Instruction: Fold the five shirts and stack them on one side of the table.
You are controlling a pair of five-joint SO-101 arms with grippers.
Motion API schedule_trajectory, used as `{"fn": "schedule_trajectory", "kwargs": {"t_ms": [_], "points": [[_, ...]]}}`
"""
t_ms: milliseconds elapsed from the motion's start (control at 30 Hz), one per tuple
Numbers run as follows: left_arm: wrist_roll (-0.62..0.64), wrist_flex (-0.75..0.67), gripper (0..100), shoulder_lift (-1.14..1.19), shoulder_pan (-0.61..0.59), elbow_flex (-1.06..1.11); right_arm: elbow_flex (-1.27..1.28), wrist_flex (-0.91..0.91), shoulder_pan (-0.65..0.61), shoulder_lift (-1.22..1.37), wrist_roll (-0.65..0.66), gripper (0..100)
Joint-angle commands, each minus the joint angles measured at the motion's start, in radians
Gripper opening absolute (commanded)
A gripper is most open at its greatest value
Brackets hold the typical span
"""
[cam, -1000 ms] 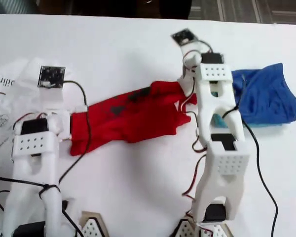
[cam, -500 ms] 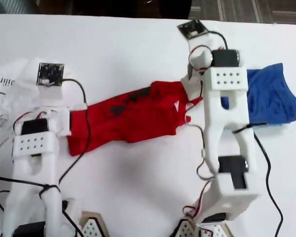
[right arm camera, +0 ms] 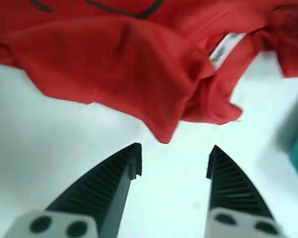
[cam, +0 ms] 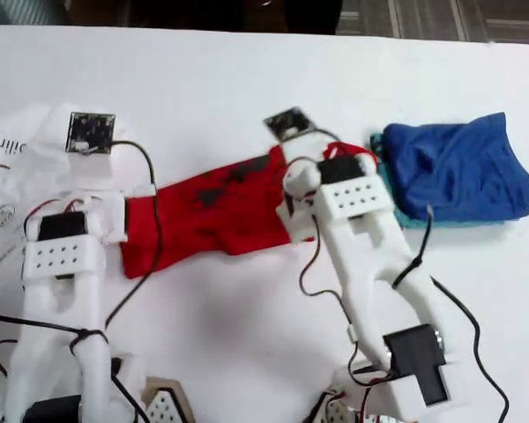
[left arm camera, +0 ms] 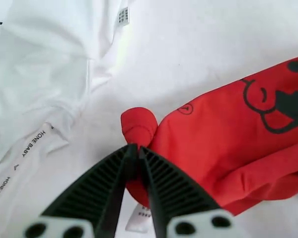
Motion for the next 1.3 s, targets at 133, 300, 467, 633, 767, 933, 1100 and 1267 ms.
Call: {"fn": "schedule_trajectory", "kwargs": {"t_ms": [133, 300, 467, 633, 767, 933, 1100, 1267], "points": [[-0.003, -0.017, 3, -0.003, 0.009, -0.002, 0.048, -0.099, -0.042, -0.051, -0.017, 21.1], [-0.003, -0.017, 3, -0.005, 0.009, -0.002, 0.068, -0.114, -0.036, 0.019, -0.017, 21.1], [-0.003, -0.017, 3, -0.008, 0.009, -0.002, 0.06, -0.208, -0.027, 0.128, -0.018, 21.1], [-0.003, -0.017, 3, -0.008, 0.009, -0.002, 0.058, -0.265, -0.025, 0.199, -0.043, 21.1], [-0.003, -0.017, 3, -0.008, 0.009, -0.002, 0.058, -0.306, -0.025, 0.248, -0.06, 21.0], [-0.003, -0.017, 3, -0.006, 0.009, -0.002, 0.058, -0.317, -0.022, 0.263, -0.06, 3.3], [-0.003, -0.017, 3, -0.005, 0.009, -0.002, 0.063, -0.312, -0.01, 0.173, -0.06, 2.2], [-0.003, -0.017, 3, -0.005, 0.009, -0.002, 0.066, -0.265, 0.031, -0.007, -0.046, 2.0]]}}
